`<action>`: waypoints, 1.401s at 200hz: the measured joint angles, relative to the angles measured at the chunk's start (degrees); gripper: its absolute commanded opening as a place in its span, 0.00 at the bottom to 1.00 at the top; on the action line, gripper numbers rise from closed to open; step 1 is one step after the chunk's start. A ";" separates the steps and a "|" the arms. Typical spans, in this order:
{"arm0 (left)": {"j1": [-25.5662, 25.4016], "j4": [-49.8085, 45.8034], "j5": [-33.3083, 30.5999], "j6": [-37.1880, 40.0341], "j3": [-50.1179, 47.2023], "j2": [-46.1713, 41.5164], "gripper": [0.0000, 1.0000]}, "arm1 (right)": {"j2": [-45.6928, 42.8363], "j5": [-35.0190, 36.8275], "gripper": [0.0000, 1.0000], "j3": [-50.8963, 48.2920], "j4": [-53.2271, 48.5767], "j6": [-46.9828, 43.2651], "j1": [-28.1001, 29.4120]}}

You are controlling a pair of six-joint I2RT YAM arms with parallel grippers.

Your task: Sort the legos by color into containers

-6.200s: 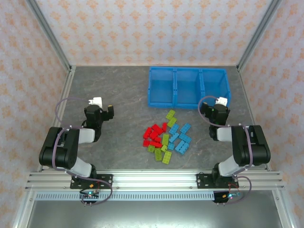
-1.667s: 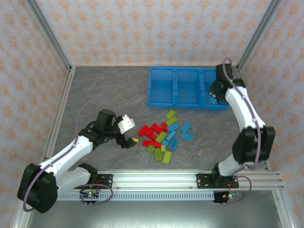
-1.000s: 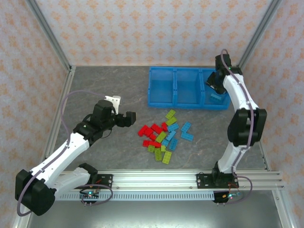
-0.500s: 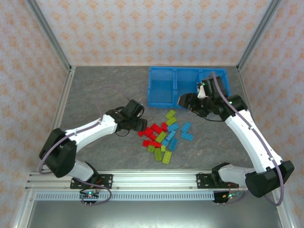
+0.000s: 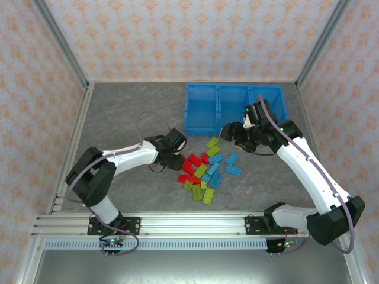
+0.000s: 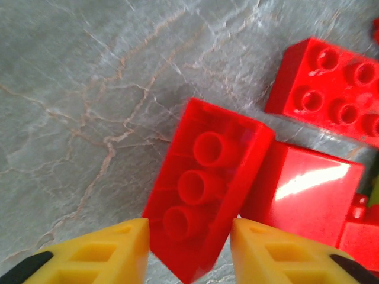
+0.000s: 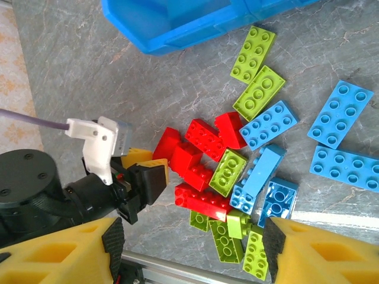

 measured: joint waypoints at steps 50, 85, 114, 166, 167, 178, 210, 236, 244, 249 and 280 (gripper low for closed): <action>-0.20 0.39 -0.66 0.24 0.02 2.91 0.35 | 0.00 0.46 0.66 0.00 -0.61 0.33 0.00; -0.20 0.63 -1.90 0.07 0.04 2.93 0.17 | 0.13 0.46 0.66 0.00 -0.61 0.57 0.00; -0.20 0.61 -2.45 0.22 0.50 2.67 0.11 | 0.17 0.42 0.66 0.00 -0.76 0.72 0.00; -0.63 -2.64 -2.58 0.17 14.73 -4.09 0.11 | -1.36 -2.75 0.66 -0.02 2.64 2.58 0.35; -0.63 -2.64 -2.58 0.15 15.15 -4.04 0.11 | -1.40 -2.80 0.66 -0.02 2.78 2.64 0.35; -0.85 -2.58 -3.80 0.22 22.49 -2.40 0.11 | -2.19 -2.84 0.66 -0.02 4.09 3.23 0.57; -0.90 -2.51 -9.25 0.79 44.15 10.78 0.11 | -4.02 -1.66 0.67 -0.04 5.92 5.46 0.70; -0.44 -4.02 -11.39 0.94 56.92 25.29 0.13 | -6.10 0.09 0.67 -0.61 5.64 6.27 0.70; -0.39 -4.83 -11.72 1.18 58.84 28.70 0.16 | -7.08 0.76 0.67 -0.87 5.33 6.49 0.70; -0.26 -5.49 -11.93 1.36 59.87 30.62 0.19 | -7.76 1.31 0.68 -1.09 5.20 6.56 0.70; 0.17 -9.66 -12.61 3.30 64.15 37.42 0.46 | -10.95 3.23 0.68 -1.62 3.98 6.93 0.70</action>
